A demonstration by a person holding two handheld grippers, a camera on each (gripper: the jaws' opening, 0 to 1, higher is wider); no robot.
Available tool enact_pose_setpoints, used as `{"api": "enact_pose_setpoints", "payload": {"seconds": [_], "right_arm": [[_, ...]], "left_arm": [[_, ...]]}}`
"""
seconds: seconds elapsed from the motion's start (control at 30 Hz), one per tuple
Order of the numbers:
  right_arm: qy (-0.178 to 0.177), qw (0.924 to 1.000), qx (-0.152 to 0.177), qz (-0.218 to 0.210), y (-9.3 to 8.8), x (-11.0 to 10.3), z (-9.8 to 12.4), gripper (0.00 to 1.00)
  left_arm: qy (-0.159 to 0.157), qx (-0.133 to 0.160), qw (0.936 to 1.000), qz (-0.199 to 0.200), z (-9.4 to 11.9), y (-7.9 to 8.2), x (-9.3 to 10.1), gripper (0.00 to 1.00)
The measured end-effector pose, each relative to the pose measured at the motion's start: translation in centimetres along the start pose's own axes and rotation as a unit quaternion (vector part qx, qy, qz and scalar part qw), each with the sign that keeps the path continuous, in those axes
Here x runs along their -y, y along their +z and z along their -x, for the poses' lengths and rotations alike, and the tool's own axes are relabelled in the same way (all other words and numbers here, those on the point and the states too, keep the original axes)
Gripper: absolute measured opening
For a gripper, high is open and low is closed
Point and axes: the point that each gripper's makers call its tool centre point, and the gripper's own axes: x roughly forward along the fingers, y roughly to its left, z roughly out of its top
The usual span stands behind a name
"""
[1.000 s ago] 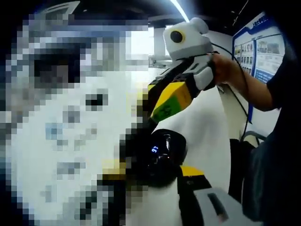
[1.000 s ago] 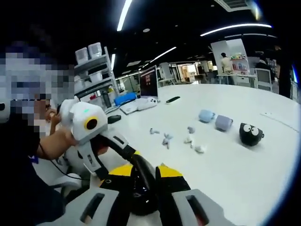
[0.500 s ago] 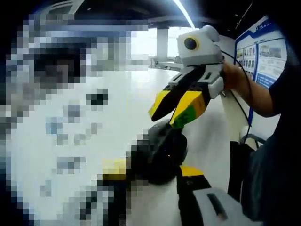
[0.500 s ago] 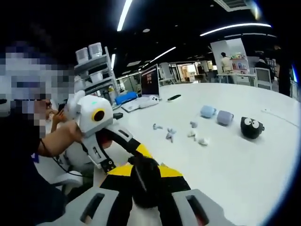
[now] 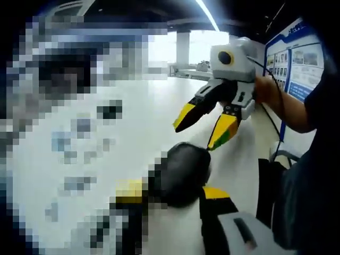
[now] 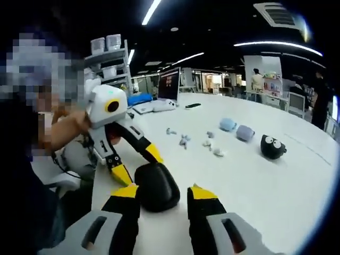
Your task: Pick up the earbuds from the table and place the earbuds into the earbud case
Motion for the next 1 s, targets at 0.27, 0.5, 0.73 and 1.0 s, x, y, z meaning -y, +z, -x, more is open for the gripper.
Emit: {"api": "enact_pose_setpoints", "payload": {"seconds": [0.27, 0.5, 0.73, 1.0], "right_arm": [[-0.007, 0.9995, -0.021, 0.020, -1.5, -0.1, -0.8, 0.41], [-0.008, 0.9997, -0.002, 0.024, -1.0, -0.2, -1.2, 0.41], [-0.012, 0.9996, -0.003, 0.027, -1.4, -0.2, -1.8, 0.39], [-0.008, 0.9996, 0.003, 0.026, -1.5, -0.1, -2.2, 0.37]], "left_arm": [[-0.014, -0.002, 0.9998, -0.011, 0.0, 0.1, 0.1, 0.43], [-0.031, 0.006, 0.9995, -0.007, 0.1, 0.2, 0.0, 0.45], [-0.040, 0.018, 0.9990, -0.010, -0.3, 0.5, -0.3, 0.44], [-0.051, 0.038, 0.9980, -0.003, -1.0, 1.0, -0.4, 0.43]]}}
